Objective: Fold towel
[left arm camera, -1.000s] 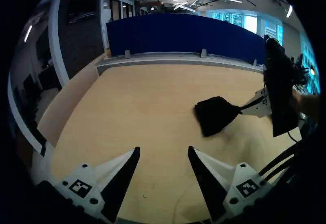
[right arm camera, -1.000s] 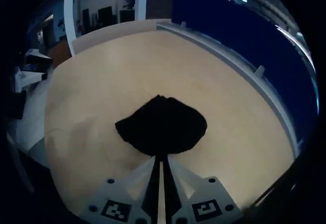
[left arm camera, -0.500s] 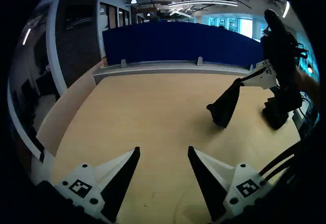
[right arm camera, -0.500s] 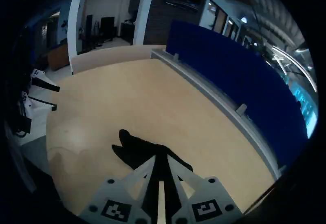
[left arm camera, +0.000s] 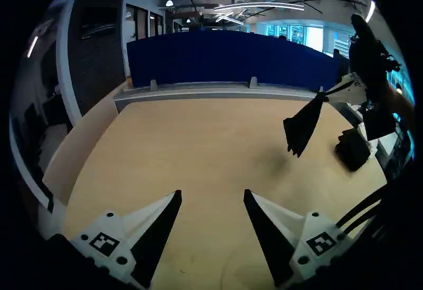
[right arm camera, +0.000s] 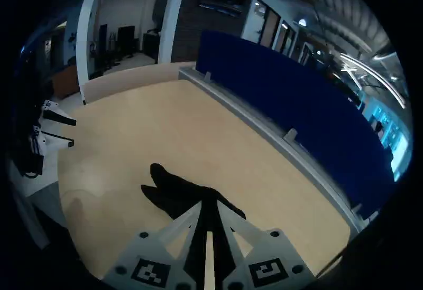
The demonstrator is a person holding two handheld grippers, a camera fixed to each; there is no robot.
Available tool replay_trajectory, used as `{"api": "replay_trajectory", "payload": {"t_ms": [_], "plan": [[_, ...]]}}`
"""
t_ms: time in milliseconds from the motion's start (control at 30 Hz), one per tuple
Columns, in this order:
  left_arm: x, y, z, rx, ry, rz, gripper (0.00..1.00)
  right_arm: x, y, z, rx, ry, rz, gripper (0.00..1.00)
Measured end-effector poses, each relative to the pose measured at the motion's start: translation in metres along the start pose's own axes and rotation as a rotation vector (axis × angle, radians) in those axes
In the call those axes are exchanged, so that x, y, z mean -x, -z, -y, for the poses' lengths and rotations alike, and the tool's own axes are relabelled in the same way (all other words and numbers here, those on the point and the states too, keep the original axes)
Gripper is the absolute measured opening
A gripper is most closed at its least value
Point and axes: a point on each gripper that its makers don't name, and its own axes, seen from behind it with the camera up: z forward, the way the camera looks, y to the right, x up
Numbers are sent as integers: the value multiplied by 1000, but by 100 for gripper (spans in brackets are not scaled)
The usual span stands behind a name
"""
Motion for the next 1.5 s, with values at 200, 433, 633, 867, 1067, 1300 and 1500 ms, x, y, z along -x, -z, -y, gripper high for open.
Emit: {"api": "replay_trajectory", "payload": {"t_ms": [200, 433, 633, 867, 1067, 1300, 1500], "plan": [[-6, -5, -5, 9, -6, 0, 87, 10, 30, -37, 44, -23, 2, 5], [-15, -10, -11, 14, -12, -1, 87, 31, 69, -86, 105, -34, 20, 5], [-20, -13, -18, 21, -10, -1, 87, 52, 96, -129, 153, -57, 34, 5], [-22, -17, -28, 22, -20, 5, 87, 80, 118, -175, 200, -77, 58, 5], [-23, -20, -38, 24, -31, 10, 87, 102, 128, -201, 225, -93, 81, 5], [-27, -22, -47, 26, -42, 12, 87, 116, 130, -216, 234, -120, 82, 5], [-29, -24, -53, 31, -48, 14, 87, 134, 137, -218, 240, -133, 94, 5]]}}
